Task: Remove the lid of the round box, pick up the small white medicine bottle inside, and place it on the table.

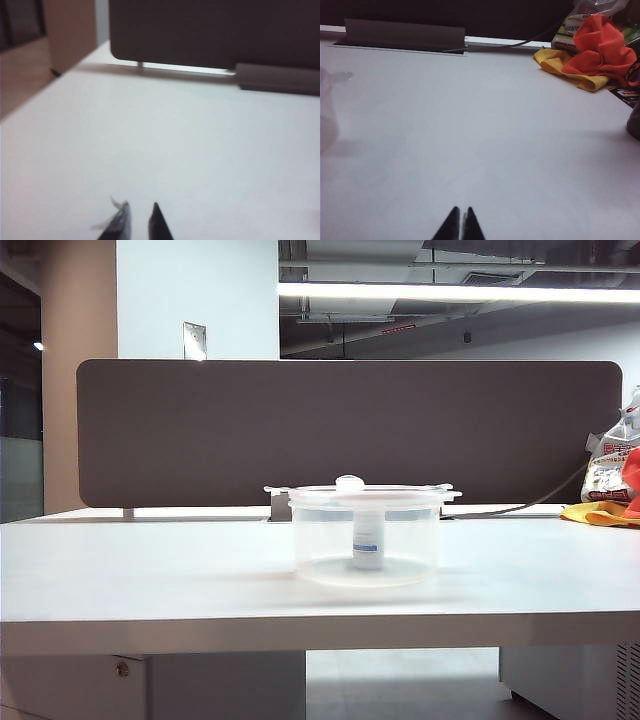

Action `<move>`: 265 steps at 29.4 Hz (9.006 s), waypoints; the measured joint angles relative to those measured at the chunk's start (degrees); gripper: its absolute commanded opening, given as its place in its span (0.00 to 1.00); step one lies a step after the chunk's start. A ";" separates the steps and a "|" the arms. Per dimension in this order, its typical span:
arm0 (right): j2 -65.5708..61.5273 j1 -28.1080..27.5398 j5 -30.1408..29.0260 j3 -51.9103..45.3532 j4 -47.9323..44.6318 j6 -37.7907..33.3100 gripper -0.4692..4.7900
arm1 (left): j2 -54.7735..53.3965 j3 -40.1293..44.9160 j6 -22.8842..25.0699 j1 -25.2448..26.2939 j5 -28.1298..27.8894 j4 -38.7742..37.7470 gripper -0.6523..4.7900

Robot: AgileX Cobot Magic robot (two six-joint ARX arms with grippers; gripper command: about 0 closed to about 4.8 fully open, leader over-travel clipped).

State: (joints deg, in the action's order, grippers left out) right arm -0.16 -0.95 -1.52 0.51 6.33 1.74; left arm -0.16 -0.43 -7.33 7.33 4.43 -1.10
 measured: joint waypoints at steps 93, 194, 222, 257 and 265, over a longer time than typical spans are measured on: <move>-97.02 10.12 -45.59 63.10 24.37 -11.10 0.57 | -66.95 -78.36 2.64 -34.69 9.42 -42.47 0.11; -103.82 8.61 -40.35 63.34 -5.33 -28.74 0.53 | -101.83 -78.66 -13.73 -22.03 31.06 -20.52 0.65; -105.81 8.68 -38.56 63.36 -12.09 -31.80 0.48 | -110.16 -78.64 -20.76 -19.80 40.83 -9.81 0.44; -105.83 8.74 -40.15 63.36 -12.92 -33.40 0.34 | -112.41 -78.64 -20.13 -19.69 40.44 -11.13 0.58; -105.83 8.81 -40.15 63.36 -13.14 -33.42 0.34 | -112.41 -78.64 -20.13 -20.13 40.48 -11.08 0.50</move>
State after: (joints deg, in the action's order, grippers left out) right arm -106.00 7.86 -41.67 63.88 -6.81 -31.68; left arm -112.57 -79.07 -27.46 -12.80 44.91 -12.19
